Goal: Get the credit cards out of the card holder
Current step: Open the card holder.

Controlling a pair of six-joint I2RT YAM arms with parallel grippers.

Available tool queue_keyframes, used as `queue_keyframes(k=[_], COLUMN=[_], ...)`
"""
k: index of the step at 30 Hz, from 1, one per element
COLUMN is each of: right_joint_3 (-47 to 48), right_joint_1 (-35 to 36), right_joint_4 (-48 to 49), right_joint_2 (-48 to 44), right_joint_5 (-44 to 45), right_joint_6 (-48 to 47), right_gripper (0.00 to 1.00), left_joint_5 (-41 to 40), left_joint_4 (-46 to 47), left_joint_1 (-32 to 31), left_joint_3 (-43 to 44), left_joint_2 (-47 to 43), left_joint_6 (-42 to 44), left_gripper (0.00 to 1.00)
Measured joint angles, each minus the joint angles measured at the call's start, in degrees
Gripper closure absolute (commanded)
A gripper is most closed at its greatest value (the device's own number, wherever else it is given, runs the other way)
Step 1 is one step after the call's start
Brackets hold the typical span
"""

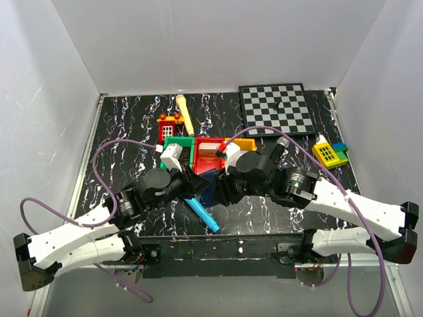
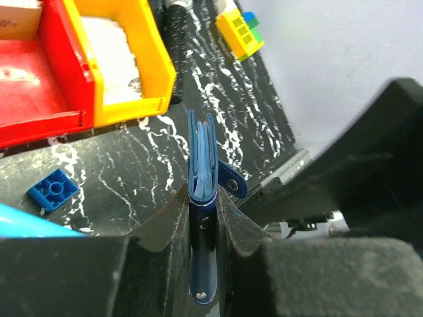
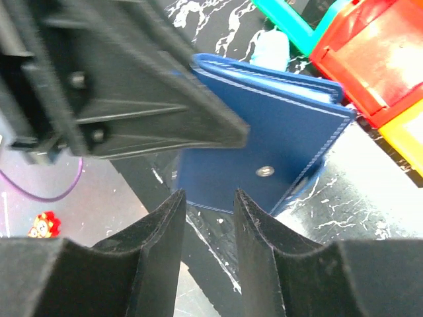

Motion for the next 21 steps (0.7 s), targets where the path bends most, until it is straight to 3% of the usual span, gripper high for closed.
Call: queue_keyframes(k=[14, 21], right_joint_3=[-5.3, -6.9], right_joint_1=[-8.7, -10.9], right_joint_4=[0.8, 2.6], right_joint_2=[-7.3, -9.8], right_joint_5=[-2.4, -7.5], right_joint_6=[2.1, 3.0], right_gripper=[0.6, 0.59], left_joint_5=[5.4, 9.6], left_joint_4=[6.5, 12.0], left_joint_1=[0.0, 0.2], left_joint_3=[-2.6, -5.9], left_joint_2=[-4.6, -6.3], left_joint_6=[2.1, 3.3], left_gripper=[1.0, 1.0])
